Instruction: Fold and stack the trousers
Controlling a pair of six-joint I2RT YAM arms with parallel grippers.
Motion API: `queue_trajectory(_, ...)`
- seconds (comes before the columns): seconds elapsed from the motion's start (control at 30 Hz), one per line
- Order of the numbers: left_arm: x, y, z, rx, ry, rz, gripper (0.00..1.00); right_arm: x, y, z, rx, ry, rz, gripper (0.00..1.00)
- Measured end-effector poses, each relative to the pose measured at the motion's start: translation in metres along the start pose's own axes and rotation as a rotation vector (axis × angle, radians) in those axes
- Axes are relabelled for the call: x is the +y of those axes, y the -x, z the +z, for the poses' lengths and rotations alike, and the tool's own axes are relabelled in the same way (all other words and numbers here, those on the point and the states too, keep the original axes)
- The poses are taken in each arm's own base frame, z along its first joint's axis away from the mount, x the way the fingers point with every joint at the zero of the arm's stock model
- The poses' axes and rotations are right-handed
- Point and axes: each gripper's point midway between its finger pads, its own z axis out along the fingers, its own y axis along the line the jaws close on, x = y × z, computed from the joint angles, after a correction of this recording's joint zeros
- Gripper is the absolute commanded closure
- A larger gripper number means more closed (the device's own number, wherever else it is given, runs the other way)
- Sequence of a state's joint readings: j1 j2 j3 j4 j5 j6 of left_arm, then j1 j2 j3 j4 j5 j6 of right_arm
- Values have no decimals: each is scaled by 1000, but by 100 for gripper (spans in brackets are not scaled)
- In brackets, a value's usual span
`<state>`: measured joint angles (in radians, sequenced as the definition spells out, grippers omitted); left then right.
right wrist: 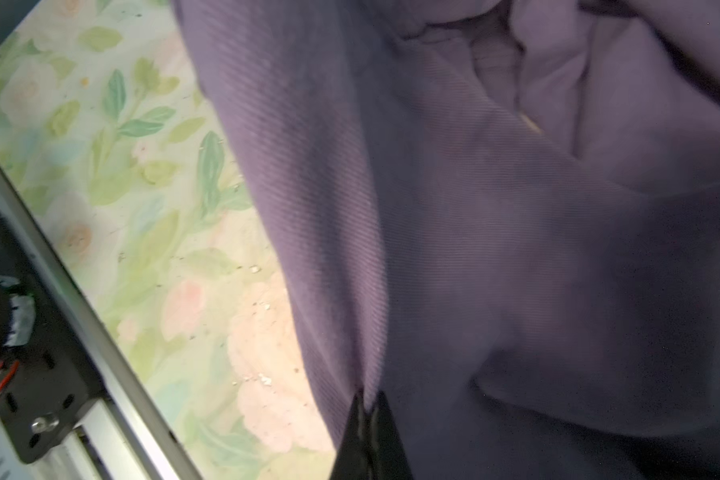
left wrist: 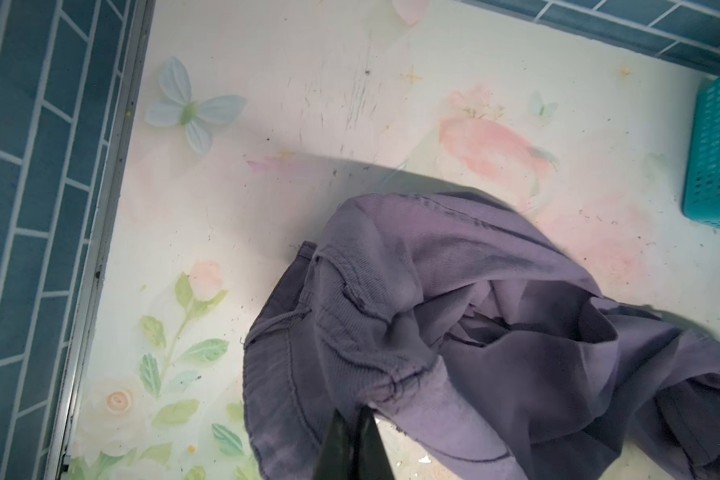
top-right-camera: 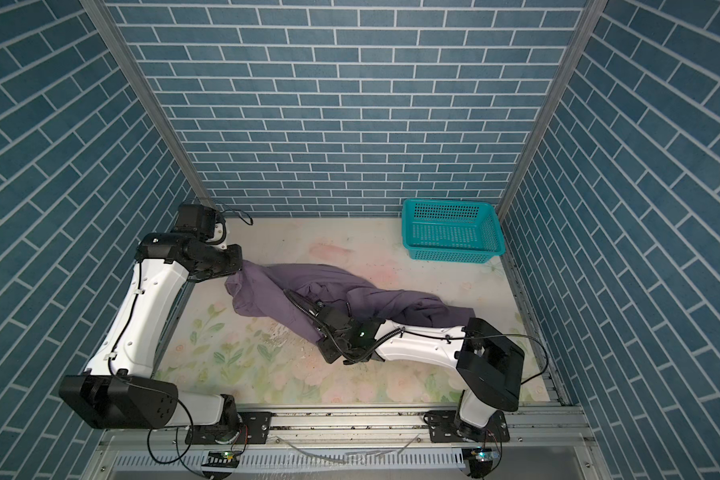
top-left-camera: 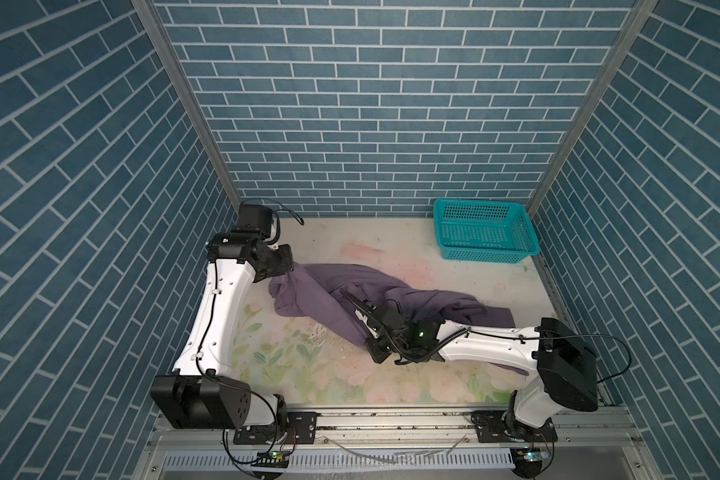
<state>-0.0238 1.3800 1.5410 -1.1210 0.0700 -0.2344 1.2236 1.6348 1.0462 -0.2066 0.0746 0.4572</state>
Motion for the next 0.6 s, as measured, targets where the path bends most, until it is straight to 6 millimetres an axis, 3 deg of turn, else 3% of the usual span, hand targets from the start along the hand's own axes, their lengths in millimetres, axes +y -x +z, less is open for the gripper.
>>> queue_trajectory(0.03, 3, -3, -1, -7, 9, -6, 96, 5, 1, 0, -6, 16, 8, 99)
queue_trajectory(0.1, 7, -11, -4, -20, 23, -21, 86, 10, 3, 1, -13, 37, 22, 84)
queue_trajectory(0.17, 14, -22, -7, -28, 41, -45, 60, 12, 2, 1, -14, 49, 30, 66)
queue_trajectory(0.27, 24, -47, -6, -12, 75, -78, 39, 3, -5, 1, -3, 36, 41, 49)
queue_trajectory(0.4, 37, -77, -7, 27, 118, -128, 27, -23, -14, -17, -1, 5, 74, 44)
queue_trajectory(0.6, 45, -86, -20, -4, 150, -169, 25, -96, 20, -72, -155, -91, 228, 41)
